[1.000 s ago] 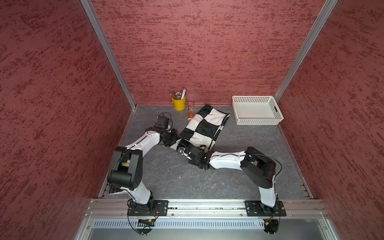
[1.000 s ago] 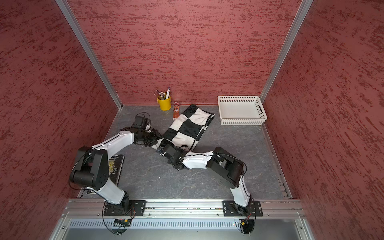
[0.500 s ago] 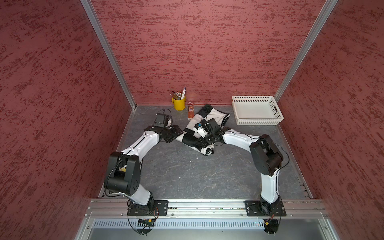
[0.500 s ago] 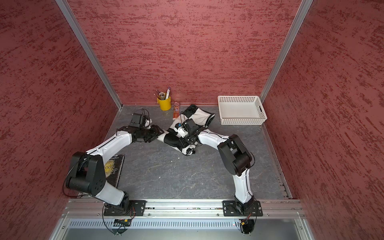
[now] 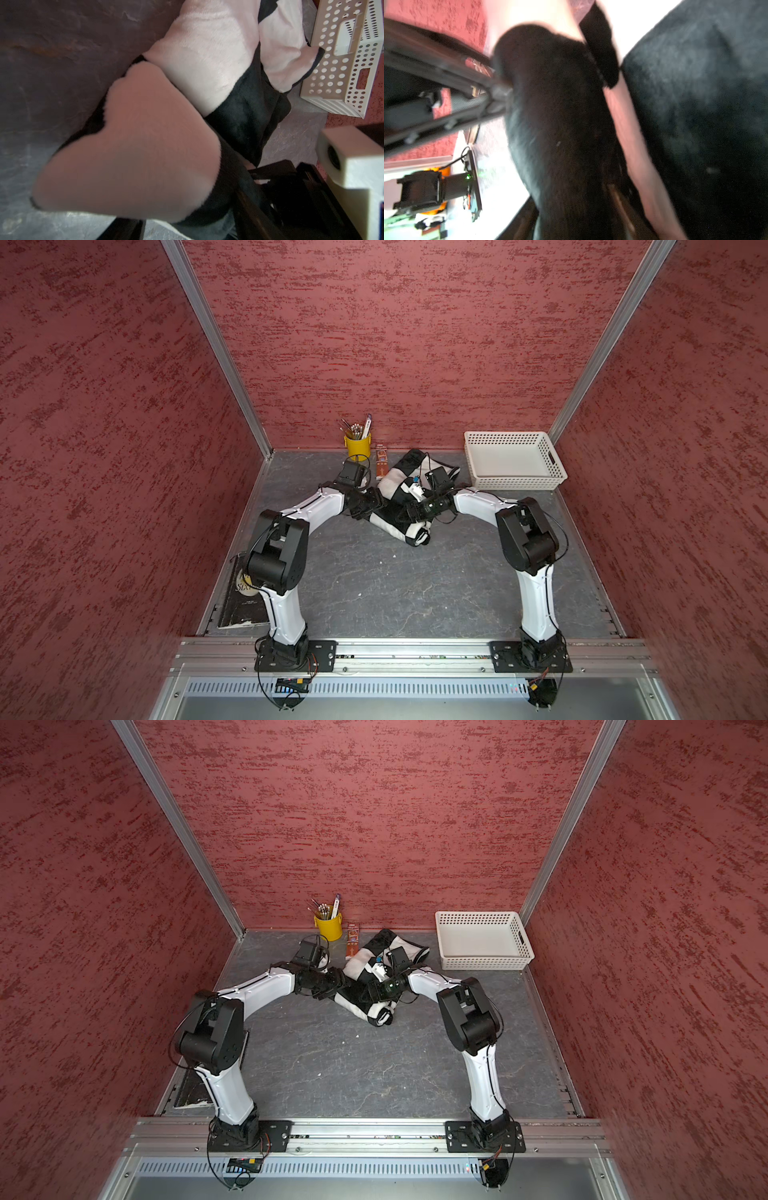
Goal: Roll up the pillowcase
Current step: Roll the pillowcase at the center of the board.
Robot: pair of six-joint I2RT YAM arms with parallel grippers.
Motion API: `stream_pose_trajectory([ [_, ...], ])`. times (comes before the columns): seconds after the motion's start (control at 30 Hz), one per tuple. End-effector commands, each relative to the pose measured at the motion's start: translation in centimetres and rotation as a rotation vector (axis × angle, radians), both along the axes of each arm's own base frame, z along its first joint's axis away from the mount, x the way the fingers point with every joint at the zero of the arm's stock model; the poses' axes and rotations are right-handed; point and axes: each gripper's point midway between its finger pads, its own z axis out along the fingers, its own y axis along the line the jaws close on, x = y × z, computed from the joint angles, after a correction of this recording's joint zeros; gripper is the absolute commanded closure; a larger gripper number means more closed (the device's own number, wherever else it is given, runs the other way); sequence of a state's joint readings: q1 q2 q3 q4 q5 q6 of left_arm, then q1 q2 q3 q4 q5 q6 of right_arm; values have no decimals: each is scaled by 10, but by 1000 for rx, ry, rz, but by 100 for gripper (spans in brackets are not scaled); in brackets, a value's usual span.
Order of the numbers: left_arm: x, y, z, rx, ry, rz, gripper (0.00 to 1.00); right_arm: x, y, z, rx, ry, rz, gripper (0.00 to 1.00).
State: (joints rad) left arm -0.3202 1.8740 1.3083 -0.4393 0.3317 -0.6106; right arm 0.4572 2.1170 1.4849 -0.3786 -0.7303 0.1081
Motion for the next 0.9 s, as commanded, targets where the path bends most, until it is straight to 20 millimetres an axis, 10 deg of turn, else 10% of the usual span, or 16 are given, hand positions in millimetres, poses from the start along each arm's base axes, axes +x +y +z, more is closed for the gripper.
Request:
stream_pose_trajectory([
  [0.0, 7, -1, -10, 24, 22, 8, 33, 6, -10, 28, -86, -165, -43, 30],
  [0.1, 9, -2, -15, 28, 39, 5, 33, 1, -16, 40, -270, -378, -36, 28],
  [0.2, 10, -3, -17, 27, 41, 4, 33, -11, -13, 43, -460, -618, 19, 2],
  [0.43, 10, -3, -16, 19, 42, 2, 33, -23, 15, 43, -745, -1099, 123, 1],
  [0.87, 5, 0, -17, 14, 44, 4, 32, 1, 21, -2, -922, -1145, 199, 12],
])
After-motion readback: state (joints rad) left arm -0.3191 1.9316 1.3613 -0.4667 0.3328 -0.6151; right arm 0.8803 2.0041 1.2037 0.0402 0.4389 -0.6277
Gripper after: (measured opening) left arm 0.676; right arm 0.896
